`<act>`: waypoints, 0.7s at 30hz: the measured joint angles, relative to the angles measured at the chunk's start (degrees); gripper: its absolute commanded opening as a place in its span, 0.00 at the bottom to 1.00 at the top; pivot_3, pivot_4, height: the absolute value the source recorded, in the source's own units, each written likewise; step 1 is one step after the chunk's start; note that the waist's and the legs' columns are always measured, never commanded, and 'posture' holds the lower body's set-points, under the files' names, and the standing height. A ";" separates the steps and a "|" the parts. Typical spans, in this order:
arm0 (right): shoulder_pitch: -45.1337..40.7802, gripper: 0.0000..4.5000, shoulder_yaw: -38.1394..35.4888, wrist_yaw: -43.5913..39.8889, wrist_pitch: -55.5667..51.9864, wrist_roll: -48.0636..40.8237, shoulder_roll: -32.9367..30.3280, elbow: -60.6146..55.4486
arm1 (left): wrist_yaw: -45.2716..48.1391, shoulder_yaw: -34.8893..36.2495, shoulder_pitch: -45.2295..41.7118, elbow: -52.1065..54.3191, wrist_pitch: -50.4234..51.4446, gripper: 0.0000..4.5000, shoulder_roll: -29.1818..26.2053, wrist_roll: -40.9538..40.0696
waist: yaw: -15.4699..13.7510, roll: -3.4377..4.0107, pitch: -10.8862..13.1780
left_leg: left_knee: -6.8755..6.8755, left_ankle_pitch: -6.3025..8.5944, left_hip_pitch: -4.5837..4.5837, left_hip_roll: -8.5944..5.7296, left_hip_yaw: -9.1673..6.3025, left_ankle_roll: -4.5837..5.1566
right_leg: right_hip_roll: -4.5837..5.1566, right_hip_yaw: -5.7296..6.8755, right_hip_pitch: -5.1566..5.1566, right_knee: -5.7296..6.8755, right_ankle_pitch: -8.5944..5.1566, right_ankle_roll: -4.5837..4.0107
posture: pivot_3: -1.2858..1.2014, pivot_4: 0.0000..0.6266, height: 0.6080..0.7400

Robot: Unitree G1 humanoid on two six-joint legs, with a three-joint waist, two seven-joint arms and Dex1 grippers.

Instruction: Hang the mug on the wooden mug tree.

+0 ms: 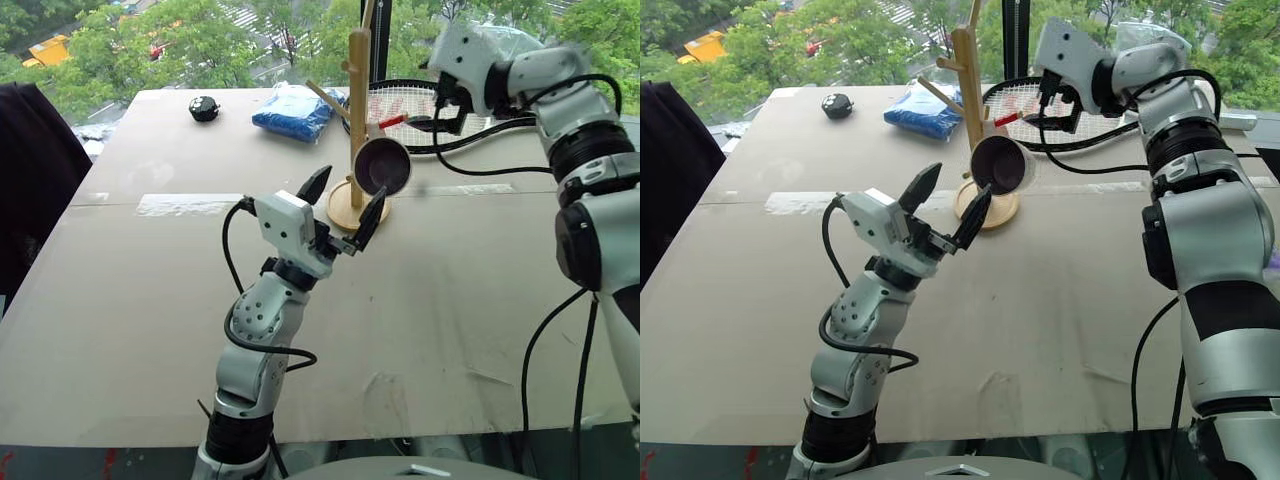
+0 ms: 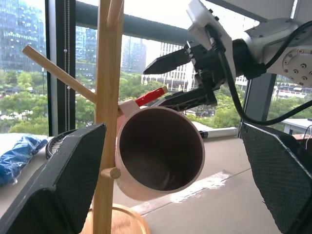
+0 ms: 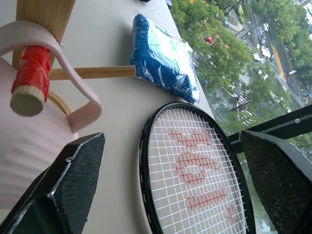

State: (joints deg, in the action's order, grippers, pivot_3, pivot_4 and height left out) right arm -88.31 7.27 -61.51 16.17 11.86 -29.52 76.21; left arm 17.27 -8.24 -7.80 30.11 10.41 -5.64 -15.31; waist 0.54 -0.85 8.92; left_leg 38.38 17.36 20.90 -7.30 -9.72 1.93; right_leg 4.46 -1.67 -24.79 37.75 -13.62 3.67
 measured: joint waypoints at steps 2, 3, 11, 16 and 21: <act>3.11 0.99 -1.98 -3.83 -2.33 -2.05 -2.73 -0.80 | 0.34 0.94 2.22 0.73 0.96 1.00 -1.82 -0.67 | 0.06 0.00 0.00 | -0.02 0.00 0.00 0.00 0.04 0.00 | 0.00 -0.07 -0.01 0.00 0.00 0.00 | 0.52 0.24 1.00; 5.83 0.99 -3.33 -6.96 -4.08 -3.70 -4.34 -1.70 | 0.88 1.63 3.76 1.15 1.47 1.00 -3.25 -0.96 | 0.07 0.00 0.00 | -0.03 0.00 0.00 0.00 0.04 0.00 | 0.00 -0.12 -0.01 -0.01 0.00 0.00 | 0.52 0.24 1.00; 47.82 0.99 -14.82 -18.49 -30.11 -24.93 -7.79 -45.68 | 5.73 4.20 19.01 2.97 3.86 1.00 -13.29 -2.08 | -0.64 0.24 -0.12 | -0.11 0.02 0.09 0.12 -0.08 0.00 | -0.05 -0.18 -0.06 -0.05 -0.01 0.00 | 0.52 0.24 1.00; 82.87 0.99 -20.64 -6.02 -42.34 -37.68 1.59 -84.16 | 8.82 5.95 27.49 2.71 3.38 1.00 -17.23 -1.76 | -1.84 0.47 -0.15 | -0.10 0.03 0.00 0.12 -0.01 -0.01 | -0.06 -0.25 -0.01 0.02 -0.01 -0.01 | 0.52 0.24 1.00; 98.37 0.99 -21.07 5.13 -36.93 -36.70 7.69 -98.26 | 10.93 6.25 30.66 2.51 2.96 1.00 -18.08 -2.20 | -1.63 0.49 -0.12 | 0.01 0.22 -0.43 0.13 0.32 0.17 | -0.17 -0.49 0.43 -0.11 0.24 0.09 | 0.52 0.24 1.00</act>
State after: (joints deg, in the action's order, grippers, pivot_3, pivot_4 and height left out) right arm 10.06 -13.80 -56.38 -20.76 -24.83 -21.83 -22.05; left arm 28.20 -2.00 22.86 32.63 13.37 -23.72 -17.51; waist -1.09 -0.37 8.80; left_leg 38.39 17.58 20.46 -7.17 -9.40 2.11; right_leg 4.29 -2.16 -24.37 37.64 -13.38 3.76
